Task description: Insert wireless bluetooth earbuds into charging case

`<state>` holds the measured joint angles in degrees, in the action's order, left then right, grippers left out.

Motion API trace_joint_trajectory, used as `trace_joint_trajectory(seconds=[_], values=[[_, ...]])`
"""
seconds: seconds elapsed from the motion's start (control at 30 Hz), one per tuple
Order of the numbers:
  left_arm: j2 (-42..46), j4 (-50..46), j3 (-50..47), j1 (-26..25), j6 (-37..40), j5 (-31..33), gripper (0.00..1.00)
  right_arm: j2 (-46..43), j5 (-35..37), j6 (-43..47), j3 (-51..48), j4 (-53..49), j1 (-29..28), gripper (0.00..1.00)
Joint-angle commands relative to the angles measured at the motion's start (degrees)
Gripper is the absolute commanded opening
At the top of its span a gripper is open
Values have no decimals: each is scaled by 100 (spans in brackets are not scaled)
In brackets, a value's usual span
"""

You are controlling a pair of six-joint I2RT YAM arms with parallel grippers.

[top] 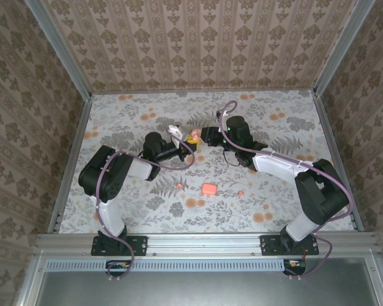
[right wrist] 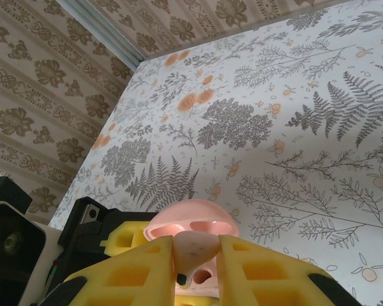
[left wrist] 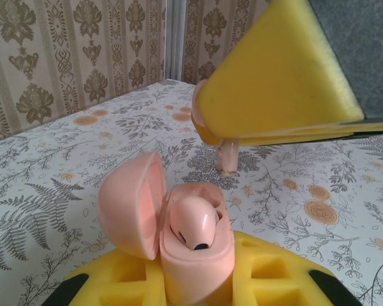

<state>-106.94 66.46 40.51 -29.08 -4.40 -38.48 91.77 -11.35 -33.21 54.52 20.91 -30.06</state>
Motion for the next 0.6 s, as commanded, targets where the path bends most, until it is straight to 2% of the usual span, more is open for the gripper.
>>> trace_joint_trajectory(seconds=[0.0, 0.57], values=[[-64, 272, 61, 65, -150, 3, 12, 59, -164, 63, -11, 125, -52, 22], [-47, 379, 79, 69, -241, -97, 12, 200, 78, 137, 137, 58, -114, 22]])
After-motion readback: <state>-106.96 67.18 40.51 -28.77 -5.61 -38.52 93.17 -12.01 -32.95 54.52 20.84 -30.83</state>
